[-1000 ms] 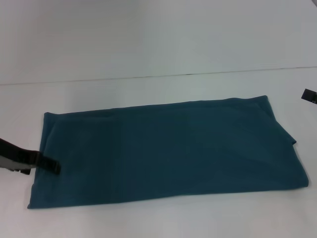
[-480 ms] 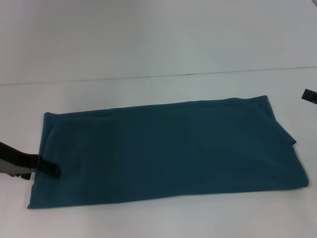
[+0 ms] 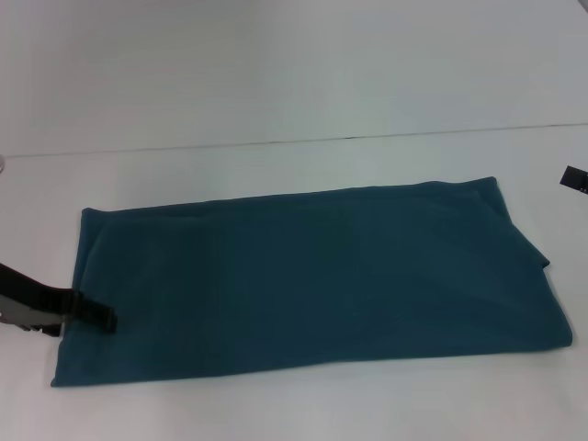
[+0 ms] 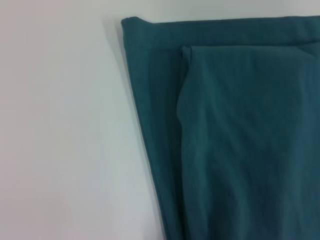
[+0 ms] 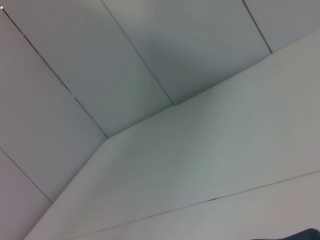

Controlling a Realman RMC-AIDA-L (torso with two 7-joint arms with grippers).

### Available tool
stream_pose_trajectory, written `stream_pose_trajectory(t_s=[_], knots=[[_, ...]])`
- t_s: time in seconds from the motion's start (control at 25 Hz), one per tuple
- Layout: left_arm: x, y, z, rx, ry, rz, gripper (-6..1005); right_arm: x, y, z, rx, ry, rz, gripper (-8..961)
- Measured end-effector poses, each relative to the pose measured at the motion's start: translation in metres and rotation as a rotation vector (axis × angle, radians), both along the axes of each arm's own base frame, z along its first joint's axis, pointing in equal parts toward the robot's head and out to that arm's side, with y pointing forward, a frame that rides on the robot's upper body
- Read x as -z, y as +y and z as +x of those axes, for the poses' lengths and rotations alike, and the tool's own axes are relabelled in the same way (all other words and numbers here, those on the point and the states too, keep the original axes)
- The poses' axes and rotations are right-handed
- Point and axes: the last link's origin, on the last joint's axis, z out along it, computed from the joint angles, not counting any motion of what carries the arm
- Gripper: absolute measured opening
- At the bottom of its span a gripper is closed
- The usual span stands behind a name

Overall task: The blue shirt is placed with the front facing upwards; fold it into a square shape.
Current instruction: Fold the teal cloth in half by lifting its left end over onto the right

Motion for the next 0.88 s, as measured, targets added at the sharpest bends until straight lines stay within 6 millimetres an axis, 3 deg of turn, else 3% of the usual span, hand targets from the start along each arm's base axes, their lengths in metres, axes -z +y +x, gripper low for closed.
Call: stream_pose_trajectory(t_s=[0.88], knots=[[0.013, 0.0, 0.014, 0.042, -0.042, -0.064, 873, 0.0, 0.0, 0.0, -0.002, 0.0, 0.0, 917]])
